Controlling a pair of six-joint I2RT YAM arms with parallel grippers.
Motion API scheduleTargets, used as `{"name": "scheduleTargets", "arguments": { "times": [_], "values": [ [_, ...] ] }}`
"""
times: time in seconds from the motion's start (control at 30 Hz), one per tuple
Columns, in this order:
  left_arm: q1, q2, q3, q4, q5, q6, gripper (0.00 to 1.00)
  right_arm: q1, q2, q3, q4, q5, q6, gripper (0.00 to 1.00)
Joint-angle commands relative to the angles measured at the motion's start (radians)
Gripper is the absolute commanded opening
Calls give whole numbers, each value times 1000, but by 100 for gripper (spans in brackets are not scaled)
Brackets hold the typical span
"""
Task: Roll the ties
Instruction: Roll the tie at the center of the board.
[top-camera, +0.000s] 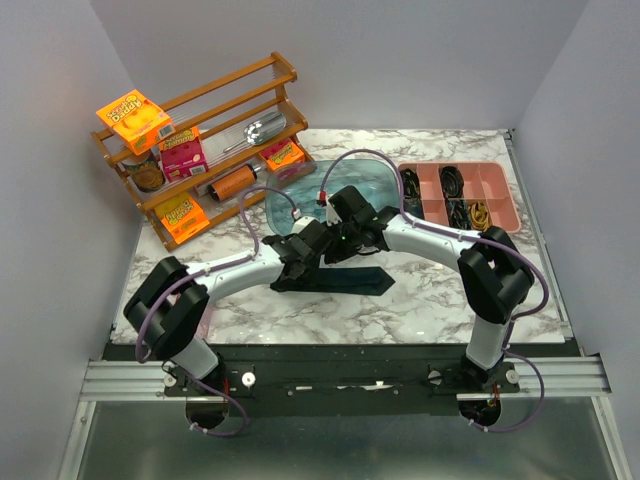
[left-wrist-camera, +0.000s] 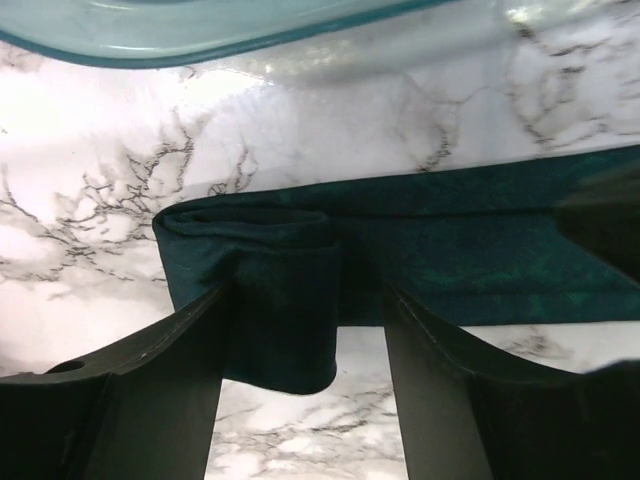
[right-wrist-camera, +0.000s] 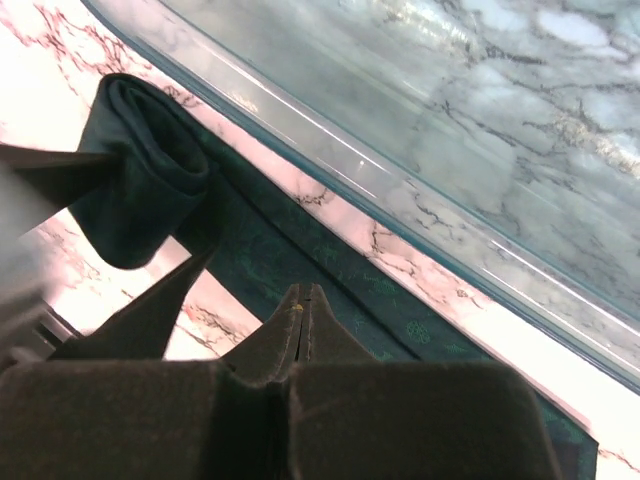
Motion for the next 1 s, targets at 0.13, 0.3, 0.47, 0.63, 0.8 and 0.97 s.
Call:
{"name": "scheduleTargets", "arguments": {
  "times": [0.13, 0.3, 0.47, 0.63, 0.8, 0.97],
  "values": [
    [49, -214, -70, 133, 88, -21, 77, 4, 0, 12, 12, -79, -12, 0],
    [167, -339, -161, 199, 235, -27, 83, 22, 1, 36, 23, -122, -9, 0],
    [343, -441, -285, 298, 433, -48, 85, 62, 35, 93, 28, -158, 0, 0],
    [484, -506, -392, 407, 664, -102, 86, 108, 84, 151, 26, -176, 9, 1],
    [595, -529, -464, 480, 772, -122, 86, 119, 146, 196, 11, -159, 12, 1],
    [615, -522, -484, 486, 793, -111, 86, 119, 167, 205, -3, -107, 6, 0]
  ]
}}
